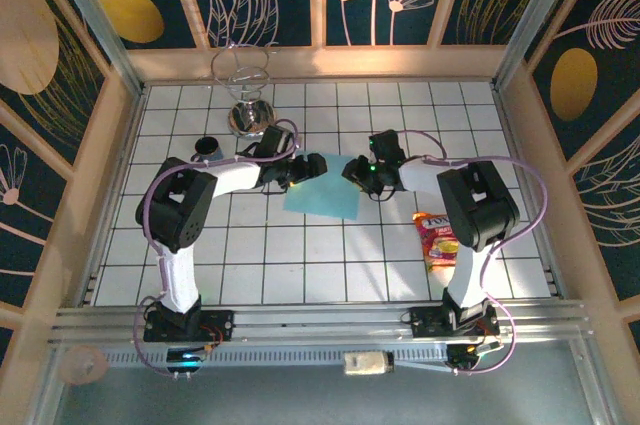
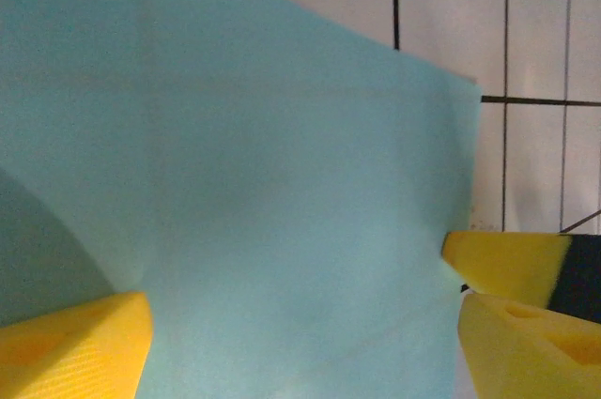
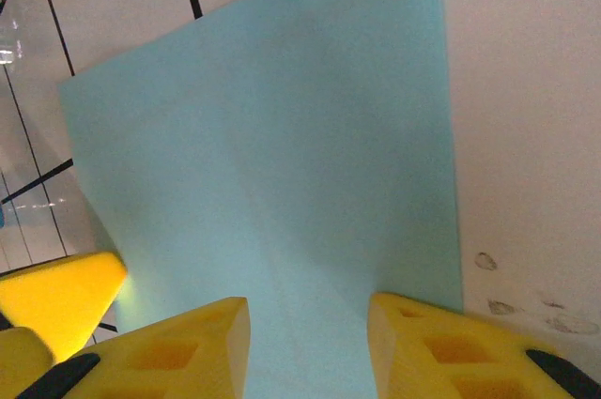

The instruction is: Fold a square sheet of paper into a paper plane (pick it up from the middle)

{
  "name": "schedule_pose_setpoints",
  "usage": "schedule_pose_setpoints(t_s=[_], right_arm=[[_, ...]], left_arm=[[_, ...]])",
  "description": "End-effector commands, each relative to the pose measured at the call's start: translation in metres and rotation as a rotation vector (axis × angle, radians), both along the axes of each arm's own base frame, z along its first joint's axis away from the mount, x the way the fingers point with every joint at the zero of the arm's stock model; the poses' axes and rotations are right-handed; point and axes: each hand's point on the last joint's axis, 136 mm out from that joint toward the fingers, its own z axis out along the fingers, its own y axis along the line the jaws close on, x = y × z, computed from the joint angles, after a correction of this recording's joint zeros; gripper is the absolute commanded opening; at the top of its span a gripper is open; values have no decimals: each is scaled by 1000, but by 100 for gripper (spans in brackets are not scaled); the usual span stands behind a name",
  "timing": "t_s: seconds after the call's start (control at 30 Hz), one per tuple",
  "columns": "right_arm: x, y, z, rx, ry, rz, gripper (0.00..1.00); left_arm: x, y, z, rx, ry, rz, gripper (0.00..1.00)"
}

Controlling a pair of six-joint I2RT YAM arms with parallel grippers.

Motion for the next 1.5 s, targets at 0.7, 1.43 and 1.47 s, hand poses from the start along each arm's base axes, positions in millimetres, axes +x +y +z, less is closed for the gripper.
schedule_pose_setpoints(t_s=[0.7,1.43,1.47], right_arm=[[-2,46,-4,178,33,109,30],[13,24,61,293,-174,74,30],[14,17,69,296,-203,67,32]], left_arm=[[-8,6,-3,4,-4,30,84],[2,12,27,46,-110,20,33],[2,7,39,11,-139,-1,32]])
